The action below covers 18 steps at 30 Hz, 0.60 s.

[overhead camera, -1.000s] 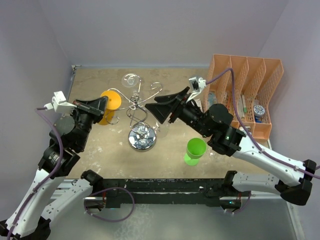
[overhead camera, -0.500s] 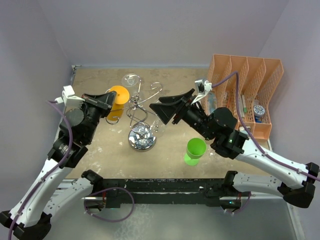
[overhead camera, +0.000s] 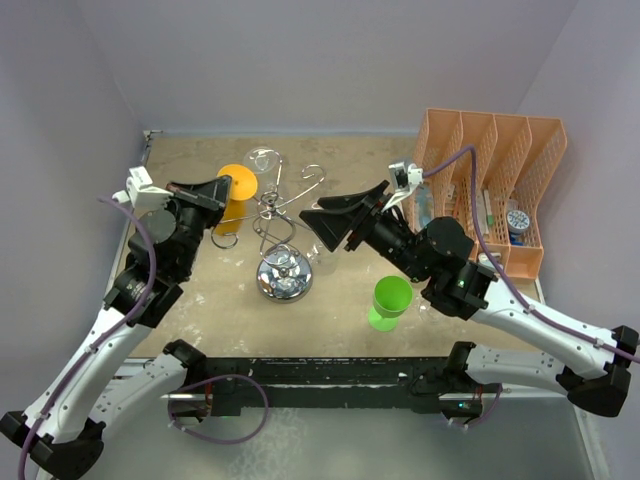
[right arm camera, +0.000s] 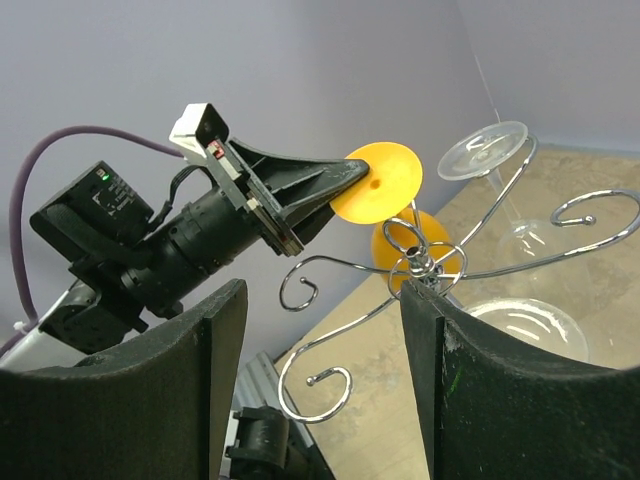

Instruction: Place the wine glass upside down on the wine glass rack

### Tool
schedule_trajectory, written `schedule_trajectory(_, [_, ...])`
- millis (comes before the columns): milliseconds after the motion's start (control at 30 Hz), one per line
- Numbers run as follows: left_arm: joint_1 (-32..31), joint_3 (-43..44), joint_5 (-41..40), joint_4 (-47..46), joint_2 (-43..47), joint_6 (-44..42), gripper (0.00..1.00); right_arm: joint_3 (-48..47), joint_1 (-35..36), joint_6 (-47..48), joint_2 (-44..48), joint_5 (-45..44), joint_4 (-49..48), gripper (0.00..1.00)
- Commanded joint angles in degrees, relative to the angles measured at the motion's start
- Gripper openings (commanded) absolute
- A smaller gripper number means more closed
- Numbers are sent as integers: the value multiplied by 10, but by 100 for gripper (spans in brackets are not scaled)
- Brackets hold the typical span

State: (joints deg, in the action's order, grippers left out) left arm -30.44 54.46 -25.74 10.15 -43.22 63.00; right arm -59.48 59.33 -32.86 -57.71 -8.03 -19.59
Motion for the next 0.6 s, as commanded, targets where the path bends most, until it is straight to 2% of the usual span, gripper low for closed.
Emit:
schedule_trajectory(0, [2, 12, -24, -46, -8, -21, 0, 0, -1, -8, 11, 0, -32, 64])
schedule_trajectory(267, [2, 23, -29, -56, -30, -36, 0, 0, -1, -18, 11, 7, -27, 64])
schedule_trajectory(567, [2, 22, -99, -47, -22, -55, 0, 7, -1, -31, 6, 25, -33, 64])
